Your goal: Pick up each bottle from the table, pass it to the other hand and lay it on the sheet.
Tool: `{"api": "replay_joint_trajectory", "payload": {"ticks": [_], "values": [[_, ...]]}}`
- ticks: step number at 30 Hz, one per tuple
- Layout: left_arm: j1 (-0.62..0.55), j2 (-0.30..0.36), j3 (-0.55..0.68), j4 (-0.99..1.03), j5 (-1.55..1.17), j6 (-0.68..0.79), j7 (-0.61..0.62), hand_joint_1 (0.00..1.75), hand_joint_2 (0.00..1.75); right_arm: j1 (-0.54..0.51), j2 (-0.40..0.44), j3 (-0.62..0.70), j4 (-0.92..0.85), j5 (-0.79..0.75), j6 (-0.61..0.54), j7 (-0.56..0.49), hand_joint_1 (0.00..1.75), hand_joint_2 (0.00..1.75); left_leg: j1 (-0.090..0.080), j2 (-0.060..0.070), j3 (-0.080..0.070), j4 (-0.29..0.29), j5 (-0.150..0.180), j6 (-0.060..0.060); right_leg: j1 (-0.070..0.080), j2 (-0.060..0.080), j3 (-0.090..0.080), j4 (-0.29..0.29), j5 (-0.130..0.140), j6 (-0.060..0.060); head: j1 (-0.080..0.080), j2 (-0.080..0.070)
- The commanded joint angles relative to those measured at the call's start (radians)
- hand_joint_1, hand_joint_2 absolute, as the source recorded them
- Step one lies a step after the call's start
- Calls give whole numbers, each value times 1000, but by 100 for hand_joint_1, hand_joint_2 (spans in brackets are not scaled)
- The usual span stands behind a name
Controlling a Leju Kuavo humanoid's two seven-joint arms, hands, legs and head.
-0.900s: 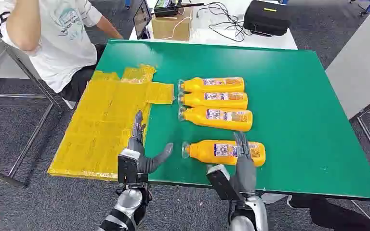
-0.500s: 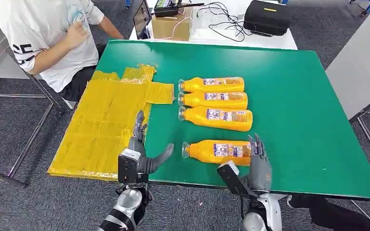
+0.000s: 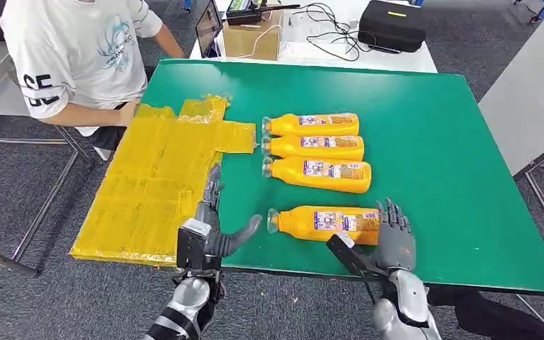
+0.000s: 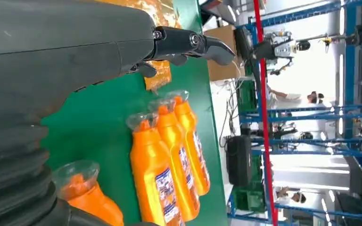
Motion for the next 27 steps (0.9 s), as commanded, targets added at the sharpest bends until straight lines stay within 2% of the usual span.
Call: {"api": "replay_joint_trajectory", "payload": {"ticks": [1,10,19,22,23,24,25,27], "values": [[-30,-33,1,59,-4,-3,7,0,175,-91,-13,22,185,12,-6,9,0,175,0,0,5,0,-2,-1,1,0,5,-1,-2,-1,0,0],[-28,-31,2,57,-4,-6,7,0,175,-92,-13,26,186,19,-7,8,0,175,0,0,3,0,-1,0,0,-1,3,-1,-1,-1,0,0],[-33,-34,3,57,-13,-18,18,0,175,-140,20,115,260,94,20,14,0,175,1,2,7,0,-2,-1,1,1,6,-1,-2,-2,0,0],[-33,-34,10,57,-19,-33,20,0,175,-143,3,148,280,46,118,-6,0,175,1,2,4,0,-1,-1,1,0,3,-1,0,-1,0,0],[-33,-32,12,59,-19,-41,20,0,175,-146,-12,166,295,24,195,-17,0,175,1,2,7,0,-2,-1,1,0,6,-1,-2,-1,0,0],[-35,-32,15,62,-22,-49,19,0,175,-143,-30,183,310,-2,253,-30,141,175,1,2,6,0,-2,-1,1,0,6,-1,-2,-1,0,0],[-37,-32,16,68,-23,-54,17,0,175,-144,-43,195,327,-18,287,-40,175,175,1,2,8,0,-2,-1,1,-1,8,-1,-2,-2,0,0],[-43,-31,18,82,-23,-66,14,0,175,-141,-65,217,359,-48,344,-54,175,175,1,1,9,-1,-1,-1,1,-1,8,-2,-1,-1,0,0]]}}
